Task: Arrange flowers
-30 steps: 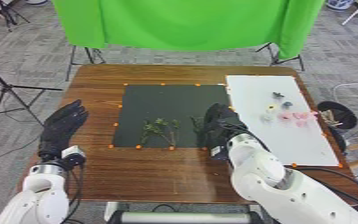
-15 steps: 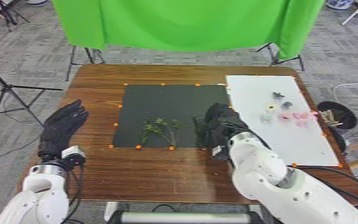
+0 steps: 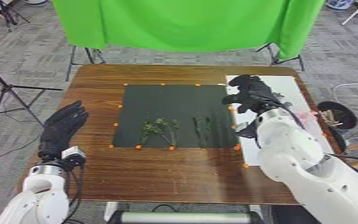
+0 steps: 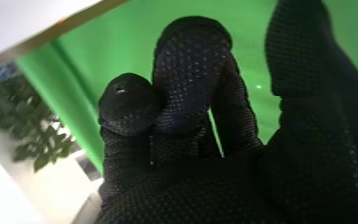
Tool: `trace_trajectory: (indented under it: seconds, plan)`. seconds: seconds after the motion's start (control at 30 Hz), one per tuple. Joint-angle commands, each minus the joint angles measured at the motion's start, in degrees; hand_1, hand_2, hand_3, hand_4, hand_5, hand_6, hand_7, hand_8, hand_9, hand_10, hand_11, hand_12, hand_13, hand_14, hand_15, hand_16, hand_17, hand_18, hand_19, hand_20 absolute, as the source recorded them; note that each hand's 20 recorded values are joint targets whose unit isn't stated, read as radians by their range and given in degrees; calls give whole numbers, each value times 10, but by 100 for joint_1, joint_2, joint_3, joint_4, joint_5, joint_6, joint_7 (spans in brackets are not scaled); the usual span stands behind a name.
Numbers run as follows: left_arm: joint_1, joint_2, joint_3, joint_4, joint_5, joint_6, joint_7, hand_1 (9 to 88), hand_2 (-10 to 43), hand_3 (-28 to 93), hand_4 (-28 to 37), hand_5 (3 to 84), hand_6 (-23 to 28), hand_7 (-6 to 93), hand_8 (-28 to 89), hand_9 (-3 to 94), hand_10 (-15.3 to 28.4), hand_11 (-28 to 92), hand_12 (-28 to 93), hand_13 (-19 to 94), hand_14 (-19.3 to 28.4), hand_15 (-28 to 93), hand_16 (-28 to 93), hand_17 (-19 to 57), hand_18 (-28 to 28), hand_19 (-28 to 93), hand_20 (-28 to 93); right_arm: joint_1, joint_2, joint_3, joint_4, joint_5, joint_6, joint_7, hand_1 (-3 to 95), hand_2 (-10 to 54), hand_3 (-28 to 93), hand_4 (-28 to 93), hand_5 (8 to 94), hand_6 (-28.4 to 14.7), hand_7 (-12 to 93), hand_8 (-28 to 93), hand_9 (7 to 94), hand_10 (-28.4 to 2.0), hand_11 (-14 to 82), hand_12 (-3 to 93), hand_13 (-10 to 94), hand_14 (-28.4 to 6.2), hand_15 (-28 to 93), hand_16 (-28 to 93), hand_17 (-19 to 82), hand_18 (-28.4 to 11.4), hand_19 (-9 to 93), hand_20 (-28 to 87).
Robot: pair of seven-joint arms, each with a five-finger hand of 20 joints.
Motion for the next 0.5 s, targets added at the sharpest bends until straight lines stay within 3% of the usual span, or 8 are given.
trace_trajectory:
  seconds: [0.03,0.5]
  plan:
    - [109,-38,-33,-45,15,-23,-48,410,-48,715,-141,499,-12,201,-99,418,119,201,102,363,141,220,-19,142,111,113,264,-563,568,435,65,151,-554,288,355,-95,668,-94,481,-8,129,-61,505,-181,72,188,833,-59,570,263,580,-131,922,387]
    - [76,-2,26,-34,33,-76,-65,410,-48,715,-142,498,-11,200,-99,418,120,201,102,363,141,220,-19,143,111,116,264,-875,643,534,425,1,-413,414,366,-95,671,-100,518,-5,152,-62,530,-179,90,190,844,-55,582,249,591,-135,930,386]
